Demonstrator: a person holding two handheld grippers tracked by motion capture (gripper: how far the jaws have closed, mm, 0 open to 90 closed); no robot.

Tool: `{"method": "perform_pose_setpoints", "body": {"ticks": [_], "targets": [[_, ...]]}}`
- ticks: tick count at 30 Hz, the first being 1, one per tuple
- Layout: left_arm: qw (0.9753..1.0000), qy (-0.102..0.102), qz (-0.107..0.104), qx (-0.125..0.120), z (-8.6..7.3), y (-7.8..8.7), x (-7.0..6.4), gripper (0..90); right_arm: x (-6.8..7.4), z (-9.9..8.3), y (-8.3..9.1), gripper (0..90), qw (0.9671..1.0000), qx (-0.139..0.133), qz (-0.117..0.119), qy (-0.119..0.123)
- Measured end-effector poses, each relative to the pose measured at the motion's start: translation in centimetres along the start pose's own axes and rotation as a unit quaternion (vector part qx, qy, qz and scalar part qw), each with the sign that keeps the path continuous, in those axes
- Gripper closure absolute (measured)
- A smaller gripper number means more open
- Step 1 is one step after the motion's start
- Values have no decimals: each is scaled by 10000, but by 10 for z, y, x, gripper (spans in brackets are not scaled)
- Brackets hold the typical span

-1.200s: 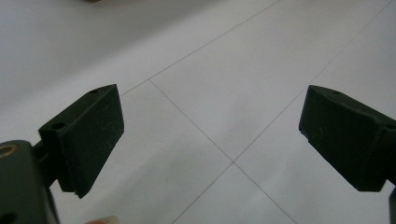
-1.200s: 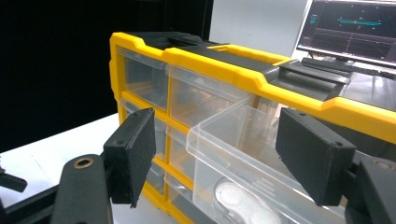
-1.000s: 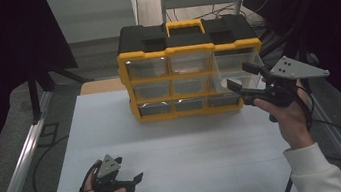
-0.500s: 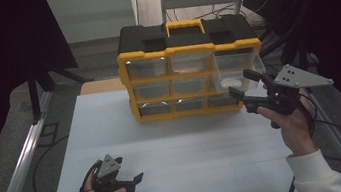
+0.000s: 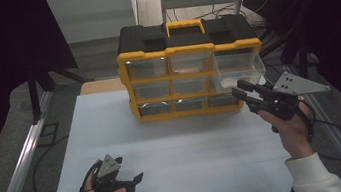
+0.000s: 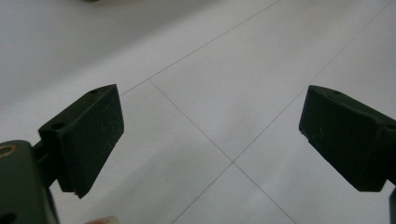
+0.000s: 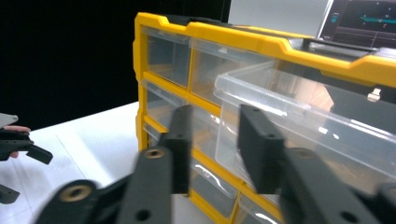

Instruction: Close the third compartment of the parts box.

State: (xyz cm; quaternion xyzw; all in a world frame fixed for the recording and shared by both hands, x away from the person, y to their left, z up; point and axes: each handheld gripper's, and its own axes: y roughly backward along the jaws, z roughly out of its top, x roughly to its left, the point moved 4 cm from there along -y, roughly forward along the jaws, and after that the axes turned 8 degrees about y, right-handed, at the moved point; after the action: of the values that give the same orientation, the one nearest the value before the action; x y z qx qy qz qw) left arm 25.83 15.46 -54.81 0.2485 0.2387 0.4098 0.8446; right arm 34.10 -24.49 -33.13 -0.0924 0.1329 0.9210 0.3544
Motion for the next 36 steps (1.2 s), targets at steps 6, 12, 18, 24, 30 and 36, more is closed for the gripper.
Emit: {"method": "perform_pose_setpoints", "body": {"ticks": [6, 12, 18, 24, 30, 36], "targets": [[10000, 7, -5, 0, 0, 0, 0, 70, -4, -10, -5, 898, 9998, 200, 12, -55], [10000, 7, -4, 1, 0, 0, 0, 70, -10, -21, -11, 900, 9993, 348, -94, -121], [10000, 17, -2, -3, 0, 0, 1, 70, -14, -24, -16, 899, 9990, 387, -173, -137], [10000, 19, 0, -11, 0, 0, 1, 70, -20, -26, -21, 899, 9985, 421, -281, -202], [10000, 19, 2, -11, 0, 1, 1, 70, -22, -25, -24, 900, 9985, 399, -300, -240], [10000, 12, 1, -6, 0, 0, 1, 70, -22, -24, -27, 900, 9984, 408, -332, -225]]}}
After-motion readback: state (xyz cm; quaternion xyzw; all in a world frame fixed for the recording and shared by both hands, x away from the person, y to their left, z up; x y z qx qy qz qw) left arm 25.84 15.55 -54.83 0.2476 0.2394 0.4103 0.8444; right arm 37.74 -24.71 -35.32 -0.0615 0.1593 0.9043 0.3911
